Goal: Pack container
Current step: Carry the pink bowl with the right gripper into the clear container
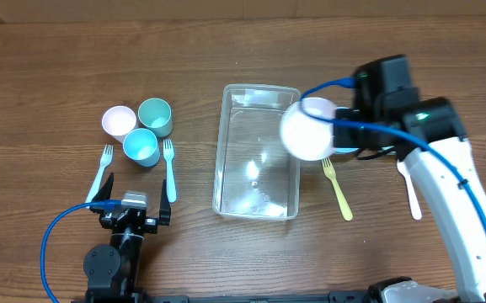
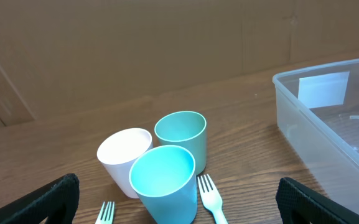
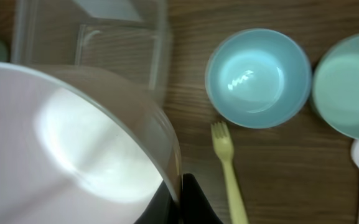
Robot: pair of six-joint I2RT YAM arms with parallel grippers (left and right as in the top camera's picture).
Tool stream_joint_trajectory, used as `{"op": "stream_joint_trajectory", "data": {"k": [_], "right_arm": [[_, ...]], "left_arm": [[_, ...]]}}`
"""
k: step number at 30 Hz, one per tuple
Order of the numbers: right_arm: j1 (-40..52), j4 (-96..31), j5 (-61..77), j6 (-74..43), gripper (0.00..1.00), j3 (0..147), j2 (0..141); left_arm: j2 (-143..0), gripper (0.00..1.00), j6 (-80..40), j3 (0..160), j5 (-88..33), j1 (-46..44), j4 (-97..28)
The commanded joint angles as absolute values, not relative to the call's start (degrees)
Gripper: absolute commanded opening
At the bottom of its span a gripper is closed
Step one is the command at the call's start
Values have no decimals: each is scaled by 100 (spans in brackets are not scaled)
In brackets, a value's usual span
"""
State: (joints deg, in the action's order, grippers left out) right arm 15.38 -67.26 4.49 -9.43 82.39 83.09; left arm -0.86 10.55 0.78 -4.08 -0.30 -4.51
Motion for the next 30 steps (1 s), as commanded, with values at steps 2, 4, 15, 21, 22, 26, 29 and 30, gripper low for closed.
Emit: {"op": "stream_joint_trajectory", "data": {"k": [2, 4, 15, 21, 22, 26, 29, 30], "right_arm": [[2185, -6322, 392, -1363, 4, 8407, 8654], [2475, -6010, 373, -1380, 4, 8407, 8978], [2738, -4989, -255, -1507, 4, 8407, 10020], [2773, -4696, -513, -1531, 4, 8407, 10357], [2777, -4676, -510, -1531, 4, 8407, 10374], [2779, -4635, -556, -1555, 4, 8407, 10514], [2781, -4628, -550, -1678, 5, 8405, 10691], [2781, -4613, -550, -1682, 5, 8405, 10750]], "left_arm": [[-30, 100, 1116, 47, -445, -40, -440], [-30, 100, 1116, 47, -445, -40, -440], [-30, 100, 1116, 47, -445, -40, -440], [-30, 100, 1116, 47, -445, -40, -440], [-30, 100, 1116, 47, -445, -40, -440], [-30, 100, 1116, 47, -445, -40, -440], [-30, 100, 1116, 47, -445, -40, -440], [-30, 100, 1116, 47, -445, -40, -440]]}}
